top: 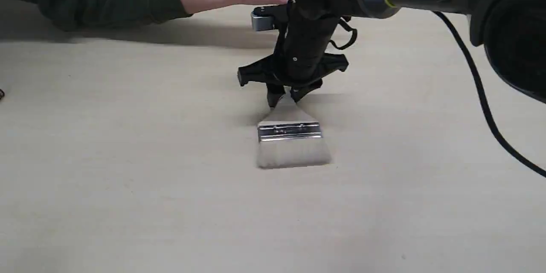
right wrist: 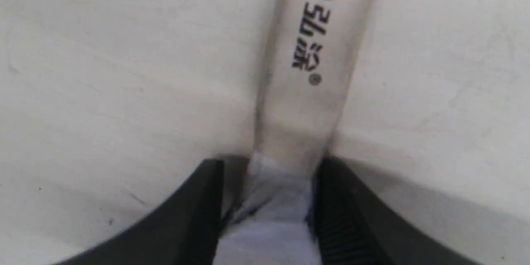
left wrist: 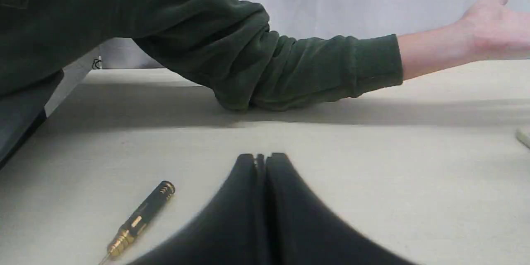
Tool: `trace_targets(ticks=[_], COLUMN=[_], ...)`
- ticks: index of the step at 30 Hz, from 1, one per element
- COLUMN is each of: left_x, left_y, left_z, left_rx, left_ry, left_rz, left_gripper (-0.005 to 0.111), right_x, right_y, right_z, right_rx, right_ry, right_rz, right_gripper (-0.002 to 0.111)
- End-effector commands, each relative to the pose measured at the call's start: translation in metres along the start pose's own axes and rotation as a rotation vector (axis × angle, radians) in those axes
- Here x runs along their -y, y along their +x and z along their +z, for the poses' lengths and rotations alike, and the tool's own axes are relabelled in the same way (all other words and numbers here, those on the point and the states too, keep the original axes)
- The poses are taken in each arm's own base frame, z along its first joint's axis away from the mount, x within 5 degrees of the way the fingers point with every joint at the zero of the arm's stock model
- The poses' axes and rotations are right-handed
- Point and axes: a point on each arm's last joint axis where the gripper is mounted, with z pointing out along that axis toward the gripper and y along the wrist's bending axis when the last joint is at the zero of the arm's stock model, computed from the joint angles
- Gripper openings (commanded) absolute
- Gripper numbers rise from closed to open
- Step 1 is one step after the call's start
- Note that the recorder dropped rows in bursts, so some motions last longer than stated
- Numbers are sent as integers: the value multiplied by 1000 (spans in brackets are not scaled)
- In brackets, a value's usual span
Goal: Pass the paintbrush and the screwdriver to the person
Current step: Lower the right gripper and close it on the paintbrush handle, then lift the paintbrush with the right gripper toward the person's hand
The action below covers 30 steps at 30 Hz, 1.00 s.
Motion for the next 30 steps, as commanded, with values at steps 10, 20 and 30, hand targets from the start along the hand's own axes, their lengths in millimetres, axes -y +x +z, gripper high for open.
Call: trace_targets(ticks=[10, 20, 30], left_x=[0, 0, 0], left_y=[0, 0, 0], left_z=[0, 0, 0], left_rx=[9, 9, 9], left_ry=[6, 6, 6], left_rz=[-4, -4, -4], left_gripper=[0, 0, 0], right_x=[5, 3, 4], right_y=[12, 9, 22], right_z=[3, -19, -48], right_rx=[-124, -75, -33], right_ry=[46, 32, 24], right_rz=[-100, -142, -179], right_gripper=[5, 5, 5])
